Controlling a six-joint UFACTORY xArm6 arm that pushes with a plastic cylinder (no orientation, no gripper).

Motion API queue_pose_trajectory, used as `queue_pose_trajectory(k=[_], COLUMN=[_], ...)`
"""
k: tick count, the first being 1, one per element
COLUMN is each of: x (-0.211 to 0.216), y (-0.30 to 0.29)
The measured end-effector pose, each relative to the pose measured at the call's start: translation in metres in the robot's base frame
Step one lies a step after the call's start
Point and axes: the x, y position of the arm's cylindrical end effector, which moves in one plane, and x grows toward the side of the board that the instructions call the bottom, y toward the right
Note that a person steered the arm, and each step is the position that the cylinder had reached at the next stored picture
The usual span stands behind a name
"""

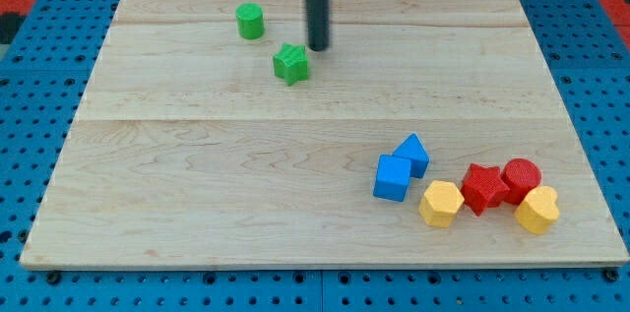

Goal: Push the green star into the blue triangle

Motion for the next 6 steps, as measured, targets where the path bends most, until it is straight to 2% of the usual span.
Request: queue_pose_trajectory(k=[2, 3, 4, 6], x=[-0.034, 0.011, 0.05, 0.085], y=[-0.087, -0.093, 0.001, 0.051])
